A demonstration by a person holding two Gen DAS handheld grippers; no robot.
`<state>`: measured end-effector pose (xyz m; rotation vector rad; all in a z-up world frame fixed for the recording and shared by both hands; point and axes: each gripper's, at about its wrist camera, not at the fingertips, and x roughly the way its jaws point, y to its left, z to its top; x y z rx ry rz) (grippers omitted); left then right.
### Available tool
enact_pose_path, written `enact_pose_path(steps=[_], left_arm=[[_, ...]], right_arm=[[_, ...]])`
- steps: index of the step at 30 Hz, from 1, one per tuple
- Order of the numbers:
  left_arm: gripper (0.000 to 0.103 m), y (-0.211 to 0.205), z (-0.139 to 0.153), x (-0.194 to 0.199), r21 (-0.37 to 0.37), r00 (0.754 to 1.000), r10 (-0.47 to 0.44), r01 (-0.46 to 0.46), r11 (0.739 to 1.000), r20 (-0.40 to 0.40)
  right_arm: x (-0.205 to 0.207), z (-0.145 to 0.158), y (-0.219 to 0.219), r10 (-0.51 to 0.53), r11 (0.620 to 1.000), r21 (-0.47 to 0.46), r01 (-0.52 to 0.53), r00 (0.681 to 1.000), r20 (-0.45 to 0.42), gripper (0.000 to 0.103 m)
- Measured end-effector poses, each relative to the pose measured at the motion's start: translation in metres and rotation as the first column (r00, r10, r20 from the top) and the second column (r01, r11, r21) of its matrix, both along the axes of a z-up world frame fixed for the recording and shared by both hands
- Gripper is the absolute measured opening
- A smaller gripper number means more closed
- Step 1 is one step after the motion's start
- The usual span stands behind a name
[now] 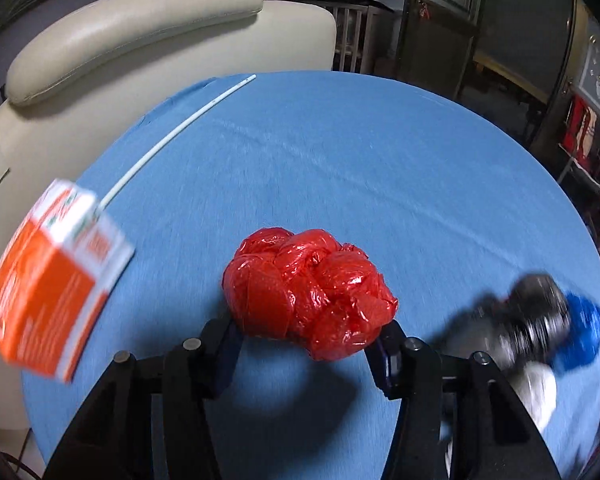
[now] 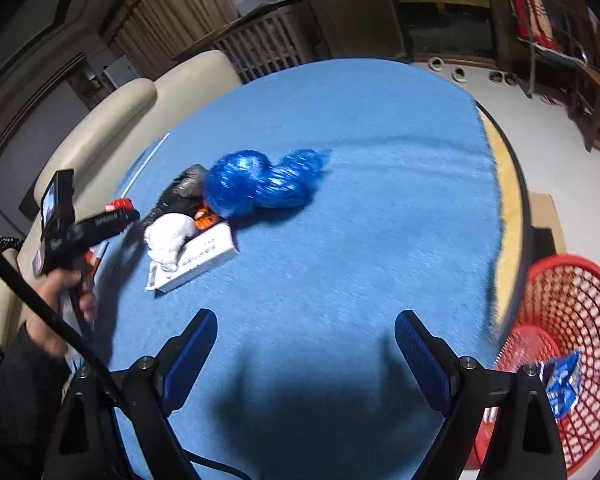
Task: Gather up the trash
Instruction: 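Grasp the red plastic bag with the left tool while the right tool grasps the white bag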
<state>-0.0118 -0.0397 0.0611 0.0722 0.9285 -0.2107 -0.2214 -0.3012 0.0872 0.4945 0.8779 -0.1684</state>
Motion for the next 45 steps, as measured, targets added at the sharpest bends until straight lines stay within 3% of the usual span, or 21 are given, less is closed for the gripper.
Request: enact_pose_path(steps=[6,10,15,18,19,20,23,26,29,45], left_arm=[[0.056,0.014,-0.001,-0.026,-0.032,0.999,0.032,-0.032,0.999,0.005],[0.056,0.030,-0.010,-0.025,-0.061,0.998,0.054,-0.055,0.997,-0.014],[0.056,0.045,-0.012,-0.035,-0.091,0.997,0.078,-0.080,0.993,-0.021],[0.056,0.048,-0.012,-0.042,-0.099,0.997,0.076,-0.078,0.992,-0.023],[0.056,0.048,-0.012,-0.043,-0.100,0.997,0.074,-0.076,0.992,-0.022],[0.056,0.047,-0.014,-0.042,-0.102,0.997,0.072,-0.074,0.992,-0.022],[0.056,0.046,-0.015,-0.047,-0.111,0.998,0.065,-0.068,0.992,-0.026],[0.056,0.041,-0.016,-0.050,-0.117,0.998,0.054,-0.056,0.992,-0.026],[0.056,0.040,-0.011,-0.057,-0.118,0.999,0.041,-0.042,0.992,-0.018],[0.056,0.003,-0.002,-0.100,-0.088,0.998,-0.063,0.064,0.994,0.019]], right_arm=[[0.037,0.008,0.027,0.116,0.993,-0.025,-0.115,0.991,0.060,0.092],[0.078,0.012,0.052,0.214,0.976,0.020,-0.218,0.970,0.111,0.092],[0.125,0.011,0.078,0.260,0.965,0.004,-0.262,0.960,0.103,0.092],[0.143,0.002,0.084,0.260,0.965,0.006,-0.261,0.963,0.075,0.077],[0.148,-0.002,0.085,0.254,0.967,0.016,-0.256,0.965,0.065,0.061],[0.152,-0.006,0.085,0.246,0.968,0.029,-0.248,0.968,0.057,0.054],[0.161,-0.017,0.085,0.236,0.970,0.054,-0.238,0.971,0.039,0.054],[0.162,-0.021,0.085,0.247,0.967,0.059,-0.249,0.968,0.042,0.053],[0.156,-0.019,0.079,0.244,0.965,0.086,-0.249,0.968,0.058,0.044],[0.063,0.012,0.034,0.128,0.973,0.168,-0.161,0.973,0.192,0.044]])
